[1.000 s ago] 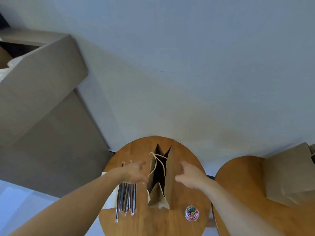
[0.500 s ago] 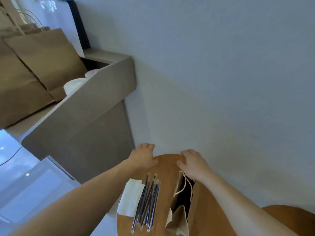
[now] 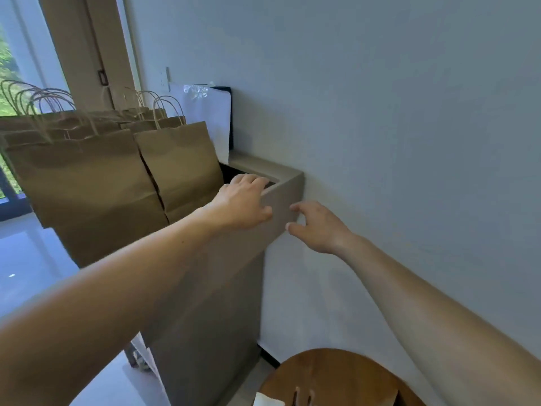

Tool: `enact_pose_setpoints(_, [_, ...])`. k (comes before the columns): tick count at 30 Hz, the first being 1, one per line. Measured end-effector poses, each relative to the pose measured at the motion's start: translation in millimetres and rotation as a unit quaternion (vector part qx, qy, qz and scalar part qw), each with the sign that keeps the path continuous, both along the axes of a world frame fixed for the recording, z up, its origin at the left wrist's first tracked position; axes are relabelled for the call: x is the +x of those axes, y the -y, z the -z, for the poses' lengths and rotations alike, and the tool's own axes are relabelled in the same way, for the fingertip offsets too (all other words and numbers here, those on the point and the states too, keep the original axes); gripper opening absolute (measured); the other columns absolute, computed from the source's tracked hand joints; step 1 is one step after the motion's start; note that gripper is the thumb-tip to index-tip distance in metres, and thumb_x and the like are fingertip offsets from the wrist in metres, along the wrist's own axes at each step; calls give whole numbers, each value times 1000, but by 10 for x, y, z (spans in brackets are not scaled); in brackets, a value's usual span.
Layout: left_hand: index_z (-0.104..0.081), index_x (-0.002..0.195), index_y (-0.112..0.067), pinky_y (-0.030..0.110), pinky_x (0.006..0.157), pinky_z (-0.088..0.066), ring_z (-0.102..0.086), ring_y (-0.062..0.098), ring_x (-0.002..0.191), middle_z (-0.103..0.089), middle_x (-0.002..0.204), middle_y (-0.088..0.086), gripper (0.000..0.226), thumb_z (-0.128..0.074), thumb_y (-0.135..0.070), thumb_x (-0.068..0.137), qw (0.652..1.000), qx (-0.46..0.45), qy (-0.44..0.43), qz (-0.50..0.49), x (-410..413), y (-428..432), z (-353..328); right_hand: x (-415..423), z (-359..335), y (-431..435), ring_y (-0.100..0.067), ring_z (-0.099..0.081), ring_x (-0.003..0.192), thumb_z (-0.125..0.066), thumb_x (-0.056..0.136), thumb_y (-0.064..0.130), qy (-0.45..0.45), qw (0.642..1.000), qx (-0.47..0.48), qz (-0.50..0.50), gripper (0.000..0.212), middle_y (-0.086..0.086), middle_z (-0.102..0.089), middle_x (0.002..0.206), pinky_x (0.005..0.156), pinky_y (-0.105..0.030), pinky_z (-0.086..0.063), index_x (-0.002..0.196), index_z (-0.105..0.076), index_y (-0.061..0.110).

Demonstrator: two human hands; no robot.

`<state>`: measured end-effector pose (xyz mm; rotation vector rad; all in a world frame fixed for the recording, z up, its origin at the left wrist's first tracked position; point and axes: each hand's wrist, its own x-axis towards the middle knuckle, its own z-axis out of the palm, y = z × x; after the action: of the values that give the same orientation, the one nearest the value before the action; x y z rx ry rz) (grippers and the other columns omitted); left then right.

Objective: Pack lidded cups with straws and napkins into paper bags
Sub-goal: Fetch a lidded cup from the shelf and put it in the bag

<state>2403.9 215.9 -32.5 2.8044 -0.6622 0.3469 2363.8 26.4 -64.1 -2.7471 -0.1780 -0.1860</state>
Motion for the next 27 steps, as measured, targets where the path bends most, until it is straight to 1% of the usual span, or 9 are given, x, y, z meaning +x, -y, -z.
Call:
enact_pose_setpoints(4, [-33, 150, -18, 44, 112, -34, -25, 26, 144, -35, 154, 4, 69, -57, -38, 89, 999, -5, -13, -41, 325, -715, -104, 485, -209, -619, -23, -48, 129, -62, 89, 41, 8, 999, -13, -31, 55, -6, -49, 143, 105, -39, -42, 137, -52, 17])
enact_pose_setpoints(6, [-32, 150, -18, 44, 113, -33, -24, 26, 145, -33, 156, 4, 70, -58, -38, 89, 998, -5, -36, -56, 452, -1009, -58, 691, -235, -886, -21, -48, 127, -63, 86, 45, -8, 999, -23, -49, 61, -3, -46, 144, 100, -37, -43, 139, -49, 19])
enact_pose_setpoints(8, [-31, 151, -18, 44, 113, -33, -23, 25, 145, -32, 156, 4, 71, -58, -40, 89, 996, -4, -59, -63, 555, -1240, 29, 869, -226, -1113, -20, -46, 128, -65, 82, 50, -34, 996, -44, -69, 72, -2, -43, 146, 99, -37, -44, 143, -45, 20])
enact_pose_setpoints(11, [-29, 152, -18, 42, 112, -33, -25, 24, 144, -32, 156, 4, 72, -57, -42, 90, 994, 3, -85, -63, 688, -1456, 178, 1094, -188, -1345, -22, -44, 133, -71, 71, 61, -83, 984, -133, -87, 96, 0, -39, 151, 104, -42, -43, 150, -35, 20])
enact_pose_setpoints(15, [-28, 152, -19, 42, 113, -33, -25, 23, 145, -31, 156, 3, 72, -57, -43, 90, 993, 10, -100, -53, 836, -1583, 283, 1306, -129, -1452, -24, -38, 139, -75, 53, 72, -156, 960, -204, -113, 120, 4, -36, 154, 110, -45, -39, 153, -24, 31])
enact_pose_setpoints(17, [-29, 152, -20, 43, 112, -34, -25, 23, 144, -31, 156, 3, 71, -56, -42, 90, 994, 7, -102, -47, 892, -1609, 298, 1371, -98, -1472, -26, -39, 137, -76, 51, 71, -163, 950, -237, -121, 120, 5, -39, 151, 111, -46, -37, 152, -23, 36])
enact_pose_setpoints(19, [-29, 152, -20, 44, 112, -34, -25, 23, 144, -32, 156, 3, 71, -56, -42, 90, 994, 0, -101, -41, 939, -1612, 303, 1407, -55, -1484, -28, -39, 135, -78, 52, 67, -143, 948, -258, -123, 115, 5, -44, 146, 112, -47, -34, 150, -26, 36])
enact_pose_setpoints(24, [-30, 152, -20, 42, 111, -34, -26, 23, 144, -33, 155, 4, 72, -58, -42, 90, 995, -9, -95, -27, 978, -1566, 291, 1357, -11, -1459, -20, -42, 121, -76, 51, 55, -76, 971, -189, -122, 103, 8, -46, 125, 99, -36, -43, 143, -35, 34])
enact_pose_setpoints(27, [-31, 151, -19, 43, 109, -36, -28, 25, 142, -34, 155, 4, 73, -60, -42, 89, 997, -23, -75, -28, 971, -1536, 206, 1310, -153, -1391, -16, -40, 124, -79, 52, 48, -21, 990, -88, -107, 103, 7, -43, 130, 101, -33, -40, 144, -36, 31])
